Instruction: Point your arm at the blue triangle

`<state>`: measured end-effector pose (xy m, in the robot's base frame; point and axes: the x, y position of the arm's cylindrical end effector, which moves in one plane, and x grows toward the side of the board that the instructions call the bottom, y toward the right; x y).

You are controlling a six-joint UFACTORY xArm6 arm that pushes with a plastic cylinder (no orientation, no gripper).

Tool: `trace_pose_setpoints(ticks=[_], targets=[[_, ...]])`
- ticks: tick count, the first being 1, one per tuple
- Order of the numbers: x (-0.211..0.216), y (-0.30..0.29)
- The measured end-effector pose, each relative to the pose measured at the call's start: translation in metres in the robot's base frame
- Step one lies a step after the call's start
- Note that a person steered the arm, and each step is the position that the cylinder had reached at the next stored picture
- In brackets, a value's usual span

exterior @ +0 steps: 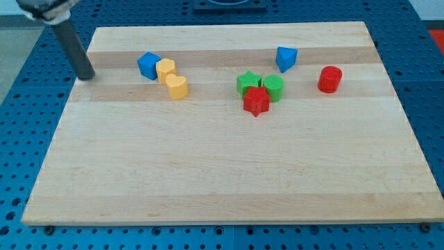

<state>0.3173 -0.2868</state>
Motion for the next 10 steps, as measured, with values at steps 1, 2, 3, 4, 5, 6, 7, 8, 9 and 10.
trace_pose_setpoints(ticks=[1, 2, 3, 4, 5, 6, 7, 8, 9, 10], targets=[[-0.072, -0.001], [-0.120, 0.035], [-0.125, 0.094], [-0.124, 0.208], [-0.123, 0.314], [-0.124, 0.403], [-0.113, 0.475], [-0.039, 0.476], [-0.026, 0.476], [-0.025, 0.476]])
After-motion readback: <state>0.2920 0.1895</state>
